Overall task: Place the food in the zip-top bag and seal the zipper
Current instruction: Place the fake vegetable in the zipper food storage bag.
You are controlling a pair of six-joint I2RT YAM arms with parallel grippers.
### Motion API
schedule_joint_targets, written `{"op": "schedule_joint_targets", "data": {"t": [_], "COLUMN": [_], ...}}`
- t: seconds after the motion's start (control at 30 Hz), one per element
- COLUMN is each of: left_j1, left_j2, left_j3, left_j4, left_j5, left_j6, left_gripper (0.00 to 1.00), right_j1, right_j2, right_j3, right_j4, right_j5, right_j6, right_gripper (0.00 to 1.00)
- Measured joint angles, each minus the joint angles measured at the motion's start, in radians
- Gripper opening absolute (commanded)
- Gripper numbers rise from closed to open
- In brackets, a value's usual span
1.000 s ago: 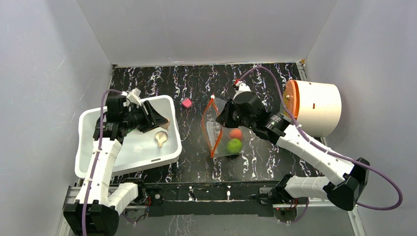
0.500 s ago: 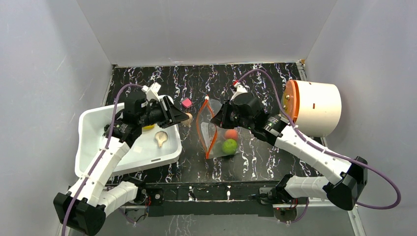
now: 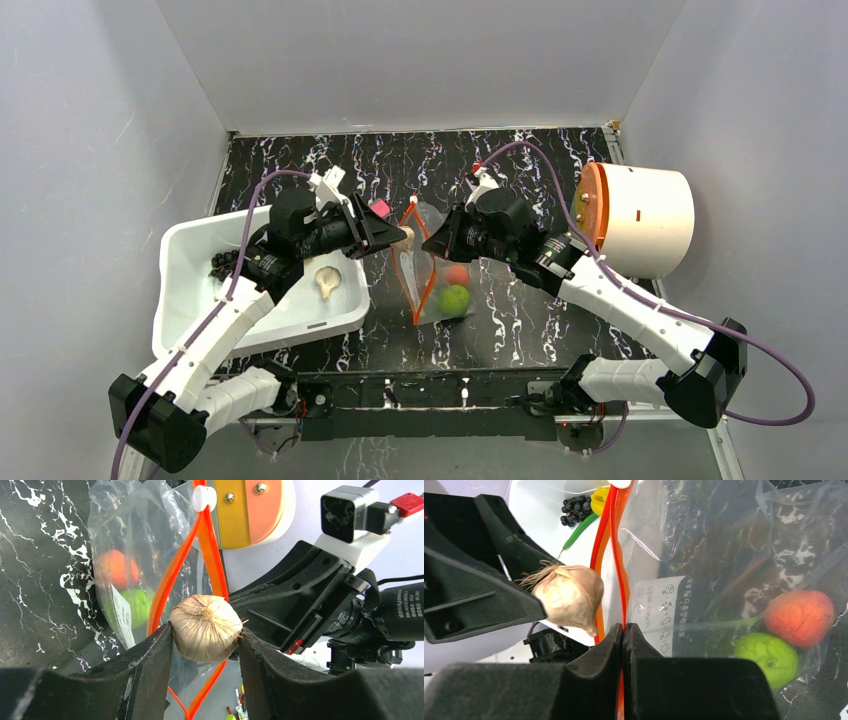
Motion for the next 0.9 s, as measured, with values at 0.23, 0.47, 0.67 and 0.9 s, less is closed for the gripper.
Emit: {"op": "schedule_joint_targets", "data": {"t": [0.23, 0.47, 0.67, 0.9], "left_j1": [-0.012, -0.018, -0.02, -0.031], "left_j2": [0.011, 0.02, 0.025, 0.036], "left_j3": [-0.008, -0.028, -0.028, -0.028], "left_j4": [0.002, -0.023, -0.039, -0.039], "left_j5": [-0.044, -0.097, -0.122, -0.131], "left_j6": [0.0, 0.011, 0.019, 0.014], "left_gripper": [0.35, 0.35, 0.37, 0.41], "right_j1": [0.0, 0.0, 0.001, 0.002], "right_j2": [0.0, -0.001, -0.008, -0.012], "right_j3": [0.0, -0.013, -0.034, -0.049], "right_j4": [0.016, 0.033, 0.047, 0.061], "right_j5": [-0.041, -0.049, -0.063, -0.078], "right_j6": [0.023, 0.029, 0.032, 0.04], "right_gripper": [0.0, 0.0, 0.0, 0.0]}}
